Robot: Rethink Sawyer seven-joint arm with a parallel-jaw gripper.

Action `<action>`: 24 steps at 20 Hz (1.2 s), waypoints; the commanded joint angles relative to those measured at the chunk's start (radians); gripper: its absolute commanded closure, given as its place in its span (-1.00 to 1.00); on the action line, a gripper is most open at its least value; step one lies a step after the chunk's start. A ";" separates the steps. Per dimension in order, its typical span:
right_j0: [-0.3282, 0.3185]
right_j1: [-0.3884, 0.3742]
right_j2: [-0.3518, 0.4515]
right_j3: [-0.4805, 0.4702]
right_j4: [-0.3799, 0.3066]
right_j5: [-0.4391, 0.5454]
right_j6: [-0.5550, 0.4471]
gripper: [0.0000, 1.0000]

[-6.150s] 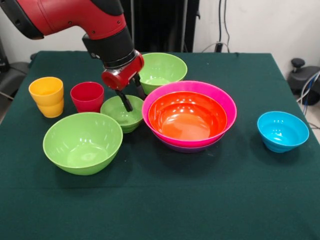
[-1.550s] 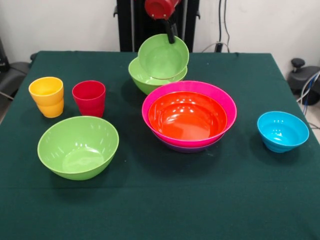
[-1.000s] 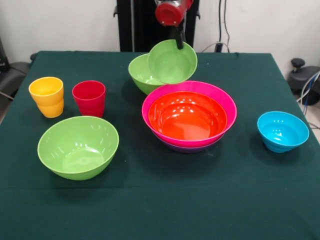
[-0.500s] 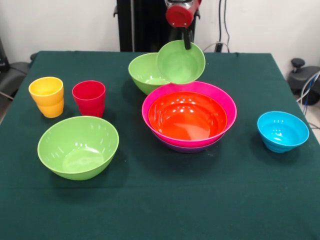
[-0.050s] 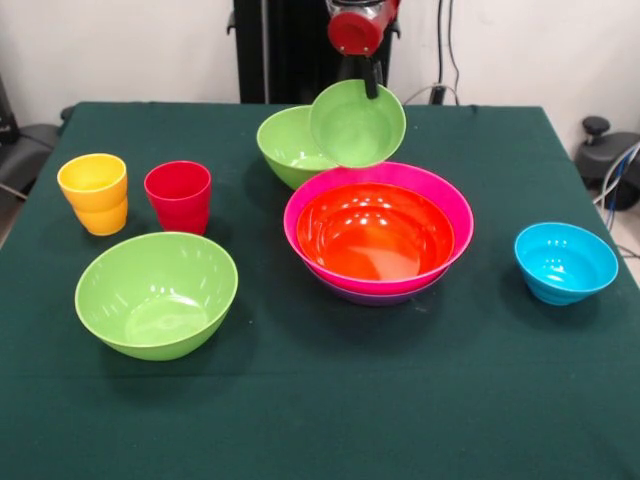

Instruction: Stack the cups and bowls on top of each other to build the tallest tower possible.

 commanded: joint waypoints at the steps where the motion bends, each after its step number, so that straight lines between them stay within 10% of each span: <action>1: 0.045 -0.010 -0.063 -0.030 0.027 -0.028 0.144 1.00; 24: 0.112 -0.022 -0.142 -0.074 0.061 -0.046 0.171 1.00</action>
